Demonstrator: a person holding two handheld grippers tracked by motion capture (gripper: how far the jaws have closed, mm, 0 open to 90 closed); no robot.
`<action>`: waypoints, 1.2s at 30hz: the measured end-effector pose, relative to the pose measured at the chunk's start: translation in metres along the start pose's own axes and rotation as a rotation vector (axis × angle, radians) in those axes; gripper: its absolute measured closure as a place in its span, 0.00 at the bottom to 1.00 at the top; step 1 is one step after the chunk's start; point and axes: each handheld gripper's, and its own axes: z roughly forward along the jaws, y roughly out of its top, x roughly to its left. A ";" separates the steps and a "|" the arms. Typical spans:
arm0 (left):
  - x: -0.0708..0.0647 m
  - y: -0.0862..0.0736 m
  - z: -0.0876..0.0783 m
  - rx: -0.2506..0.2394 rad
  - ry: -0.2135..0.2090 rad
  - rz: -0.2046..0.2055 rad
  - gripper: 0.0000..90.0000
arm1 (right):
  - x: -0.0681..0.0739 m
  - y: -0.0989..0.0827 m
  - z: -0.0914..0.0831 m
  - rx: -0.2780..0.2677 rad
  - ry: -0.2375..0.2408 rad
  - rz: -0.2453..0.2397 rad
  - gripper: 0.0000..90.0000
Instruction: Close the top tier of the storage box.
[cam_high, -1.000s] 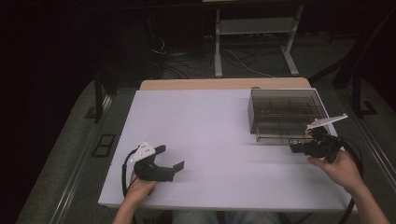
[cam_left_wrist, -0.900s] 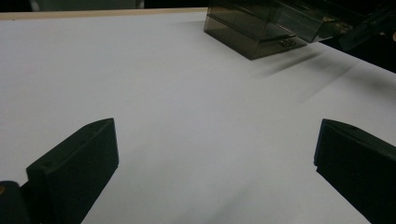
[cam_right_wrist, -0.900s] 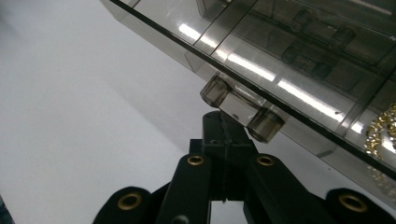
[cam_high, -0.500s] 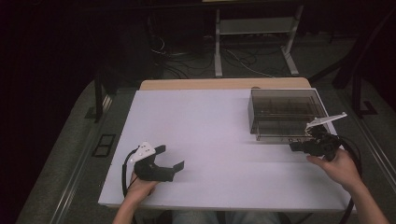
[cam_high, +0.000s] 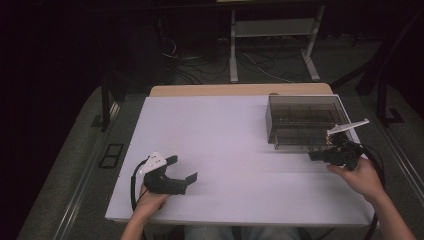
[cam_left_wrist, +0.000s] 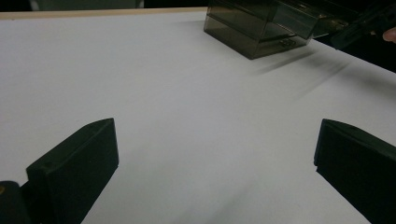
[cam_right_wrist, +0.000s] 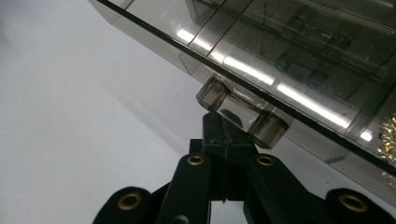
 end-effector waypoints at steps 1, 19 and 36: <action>0.000 0.000 0.000 0.001 -0.001 -0.001 0.00 | -0.001 0.000 0.000 -0.003 -0.001 0.001 0.99; 0.000 0.000 0.000 -0.001 0.001 -0.004 0.00 | -0.009 0.006 0.004 -0.033 0.014 0.043 0.99; 0.001 0.000 0.000 -0.002 0.001 -0.005 0.00 | -0.013 0.013 0.007 -0.035 0.002 0.059 0.99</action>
